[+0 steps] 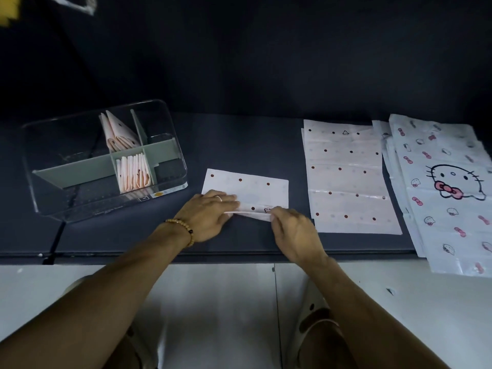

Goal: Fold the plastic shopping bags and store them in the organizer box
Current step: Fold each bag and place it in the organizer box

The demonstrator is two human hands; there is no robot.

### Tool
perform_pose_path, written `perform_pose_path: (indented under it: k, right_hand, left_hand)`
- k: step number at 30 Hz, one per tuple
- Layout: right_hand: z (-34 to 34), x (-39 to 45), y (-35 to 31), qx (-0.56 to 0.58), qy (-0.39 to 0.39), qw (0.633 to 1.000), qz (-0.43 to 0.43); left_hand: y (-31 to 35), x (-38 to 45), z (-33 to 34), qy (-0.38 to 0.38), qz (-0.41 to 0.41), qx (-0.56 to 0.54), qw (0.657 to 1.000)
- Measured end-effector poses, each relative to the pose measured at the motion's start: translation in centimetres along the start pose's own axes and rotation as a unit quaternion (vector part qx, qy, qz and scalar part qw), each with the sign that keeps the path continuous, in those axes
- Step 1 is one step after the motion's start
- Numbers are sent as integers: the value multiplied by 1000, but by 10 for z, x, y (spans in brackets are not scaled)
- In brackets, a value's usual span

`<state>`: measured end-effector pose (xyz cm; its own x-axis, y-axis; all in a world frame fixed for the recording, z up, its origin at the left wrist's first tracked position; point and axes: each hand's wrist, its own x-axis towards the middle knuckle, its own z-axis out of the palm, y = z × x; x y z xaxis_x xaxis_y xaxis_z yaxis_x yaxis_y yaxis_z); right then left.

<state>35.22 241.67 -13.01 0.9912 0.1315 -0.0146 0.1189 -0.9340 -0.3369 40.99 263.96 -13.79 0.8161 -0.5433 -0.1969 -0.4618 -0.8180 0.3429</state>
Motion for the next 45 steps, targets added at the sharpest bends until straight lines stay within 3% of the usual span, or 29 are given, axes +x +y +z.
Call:
perform_pose_path:
  k: [3, 6, 11, 17, 31, 34, 36, 38, 40, 45]
  right_hand:
    - [-3, 7, 6, 78, 4, 994, 73]
    - [-2, 9, 8, 109, -32, 987, 109]
    - [8, 15, 11, 130, -39, 978, 161]
    - [12, 26, 14, 102, -28, 974, 199]
    - [18, 50, 9, 79, -29, 952, 295]
    - [17, 52, 6, 69, -30, 954, 290]
    - [16, 52, 4, 56, -27, 959, 277]
    - [16, 52, 3, 50, -26, 961, 271]
    - [15, 51, 2, 35, -23, 966, 254]
    - [17, 49, 2, -81, 0, 982, 171]
  left_hand:
    - [-5, -7, -16, 23, -48, -138, 989]
    - [-11, -22, -13, 61, -126, -188, 972]
    - [-14, -28, 6, 103, -243, -143, 954]
    - [-13, -22, 5, 109, -320, -150, 929]
    - [-8, -17, 10, 126, -395, -41, 909]
    - [-5, -20, 9, 193, -350, -18, 917]
    - [-3, -21, 11, 232, -231, 13, 945]
    - [-5, -22, 18, 215, -87, 60, 971]
    - [-10, -28, 23, 190, -3, 81, 978]
    - [-25, -36, 32, 125, 3, 66, 990]
